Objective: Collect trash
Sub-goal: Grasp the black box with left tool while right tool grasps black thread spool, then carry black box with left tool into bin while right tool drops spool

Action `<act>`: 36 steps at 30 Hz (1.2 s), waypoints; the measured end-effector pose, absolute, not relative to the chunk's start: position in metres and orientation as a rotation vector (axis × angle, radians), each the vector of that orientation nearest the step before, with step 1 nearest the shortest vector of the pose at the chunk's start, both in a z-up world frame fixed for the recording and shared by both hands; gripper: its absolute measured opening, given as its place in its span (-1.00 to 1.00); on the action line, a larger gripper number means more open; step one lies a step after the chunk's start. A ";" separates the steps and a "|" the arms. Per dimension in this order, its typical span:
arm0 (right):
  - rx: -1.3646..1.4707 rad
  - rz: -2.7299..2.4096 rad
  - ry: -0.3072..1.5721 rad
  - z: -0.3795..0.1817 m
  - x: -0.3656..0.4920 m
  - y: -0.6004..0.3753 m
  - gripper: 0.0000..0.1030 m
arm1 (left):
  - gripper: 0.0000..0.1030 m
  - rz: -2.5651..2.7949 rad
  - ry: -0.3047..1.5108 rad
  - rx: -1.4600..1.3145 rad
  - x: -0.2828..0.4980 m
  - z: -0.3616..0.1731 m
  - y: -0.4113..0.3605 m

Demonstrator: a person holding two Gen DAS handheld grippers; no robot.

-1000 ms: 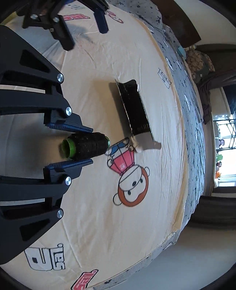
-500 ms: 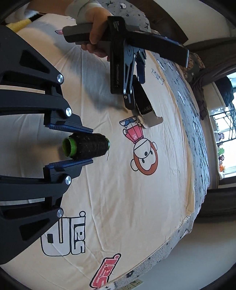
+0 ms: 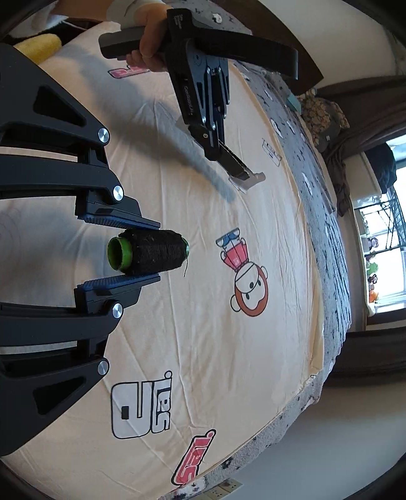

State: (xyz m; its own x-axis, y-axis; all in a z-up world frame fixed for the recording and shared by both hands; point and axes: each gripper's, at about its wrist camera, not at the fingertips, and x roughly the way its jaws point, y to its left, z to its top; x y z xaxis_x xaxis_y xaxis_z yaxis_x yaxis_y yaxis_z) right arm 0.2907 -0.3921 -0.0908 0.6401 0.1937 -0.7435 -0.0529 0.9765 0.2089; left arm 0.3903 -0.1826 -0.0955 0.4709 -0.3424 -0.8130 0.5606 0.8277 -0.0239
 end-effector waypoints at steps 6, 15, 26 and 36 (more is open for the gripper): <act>0.135 0.194 0.827 -0.068 0.244 -0.354 -0.46 | -0.60 -0.574 0.874 0.207 0.297 -0.065 -0.138; 0.038 0.284 0.751 -0.052 0.143 -0.296 -0.46 | -0.60 -0.587 0.767 0.198 0.162 -0.043 -0.098; 0.020 0.360 0.780 -0.097 0.045 -0.271 -0.46 | -0.60 -0.609 0.788 0.164 0.041 -0.126 -0.062; 0.069 0.371 0.998 -0.188 0.020 -0.247 -0.46 | -0.60 -0.612 1.001 0.211 0.020 -0.215 -0.057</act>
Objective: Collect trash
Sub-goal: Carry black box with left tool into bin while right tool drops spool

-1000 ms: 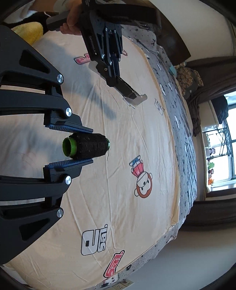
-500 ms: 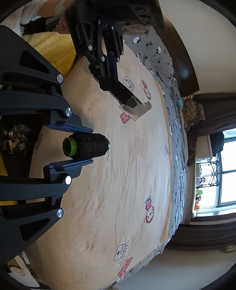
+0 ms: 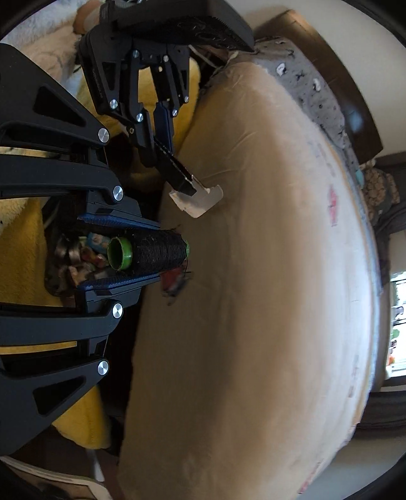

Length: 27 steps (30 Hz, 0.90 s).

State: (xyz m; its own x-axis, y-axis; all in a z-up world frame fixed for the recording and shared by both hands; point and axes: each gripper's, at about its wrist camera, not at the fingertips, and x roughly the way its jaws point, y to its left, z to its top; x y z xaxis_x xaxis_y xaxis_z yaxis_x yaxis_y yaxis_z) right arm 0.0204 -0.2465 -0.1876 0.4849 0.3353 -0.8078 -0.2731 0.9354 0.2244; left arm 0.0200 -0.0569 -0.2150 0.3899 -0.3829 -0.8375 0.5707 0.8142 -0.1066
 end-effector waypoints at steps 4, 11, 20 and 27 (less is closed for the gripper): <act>0.055 0.349 1.099 -0.224 0.022 -0.237 -0.46 | -0.60 -0.607 1.108 0.206 0.026 -0.246 -0.058; 0.112 0.313 1.242 -0.270 0.032 -0.234 -0.46 | -0.60 -0.587 1.290 0.130 0.050 -0.303 -0.055; 0.156 0.280 1.323 -0.296 0.037 -0.228 -0.42 | -0.38 -0.552 1.362 0.107 0.058 -0.335 -0.058; 0.191 0.241 1.289 -0.290 0.046 -0.243 0.07 | 0.09 -0.505 1.309 0.125 0.056 -0.325 -0.057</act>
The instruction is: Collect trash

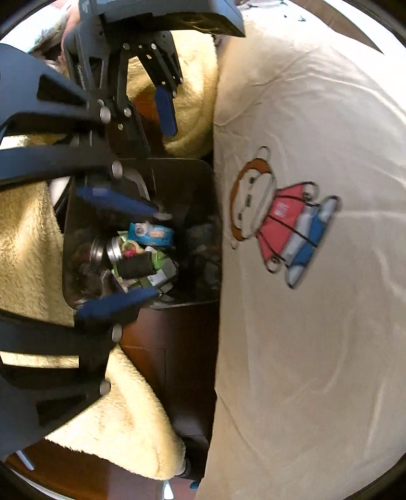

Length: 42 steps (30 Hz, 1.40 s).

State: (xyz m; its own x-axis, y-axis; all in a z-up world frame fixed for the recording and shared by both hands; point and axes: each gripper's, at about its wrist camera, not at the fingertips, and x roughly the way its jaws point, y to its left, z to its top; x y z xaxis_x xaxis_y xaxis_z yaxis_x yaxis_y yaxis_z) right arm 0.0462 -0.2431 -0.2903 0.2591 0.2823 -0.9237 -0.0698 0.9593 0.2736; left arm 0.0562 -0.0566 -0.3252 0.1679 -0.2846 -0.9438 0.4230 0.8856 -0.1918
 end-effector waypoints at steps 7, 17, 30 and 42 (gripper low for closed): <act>0.099 0.201 1.110 -0.222 0.042 -0.252 0.89 | 0.54 -0.409 1.105 0.137 0.056 -0.245 -0.034; 0.016 0.055 0.815 -0.102 0.019 -0.259 0.93 | 0.84 -0.327 0.791 0.123 0.033 -0.113 -0.017; 0.030 -0.011 0.618 -0.010 -0.019 -0.256 0.93 | 0.84 -0.226 0.564 0.096 0.004 -0.022 -0.004; 0.002 -0.024 0.572 0.003 -0.032 -0.249 0.93 | 0.84 -0.206 0.532 0.057 -0.006 -0.006 0.004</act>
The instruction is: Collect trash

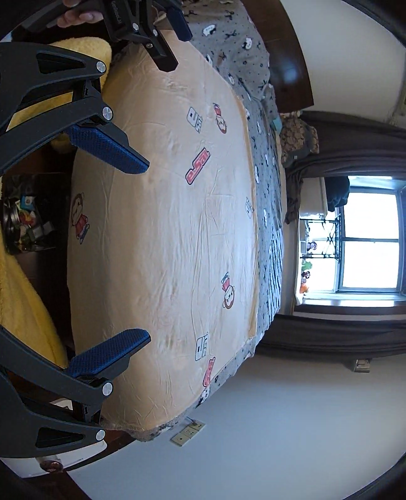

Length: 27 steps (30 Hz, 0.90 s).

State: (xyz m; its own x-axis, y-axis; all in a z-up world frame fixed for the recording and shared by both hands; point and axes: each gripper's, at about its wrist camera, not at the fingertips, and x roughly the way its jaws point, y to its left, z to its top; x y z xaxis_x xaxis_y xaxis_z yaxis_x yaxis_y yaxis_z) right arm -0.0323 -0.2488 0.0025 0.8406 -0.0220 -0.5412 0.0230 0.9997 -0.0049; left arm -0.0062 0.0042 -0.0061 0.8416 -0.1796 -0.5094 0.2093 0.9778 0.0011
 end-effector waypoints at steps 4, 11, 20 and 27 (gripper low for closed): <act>0.006 -0.026 0.558 0.005 -0.033 -0.250 0.93 | 0.84 -0.205 0.521 0.057 -0.008 -0.003 0.003; 0.004 -0.024 0.556 0.007 -0.033 -0.250 0.93 | 0.84 -0.196 0.507 0.053 -0.011 0.002 0.004; 0.010 -0.027 0.540 0.012 -0.035 -0.248 0.93 | 0.84 -0.182 0.497 0.050 -0.013 0.006 0.006; 0.017 -0.023 0.531 0.012 -0.036 -0.248 0.93 | 0.84 -0.175 0.492 0.068 -0.015 0.007 0.001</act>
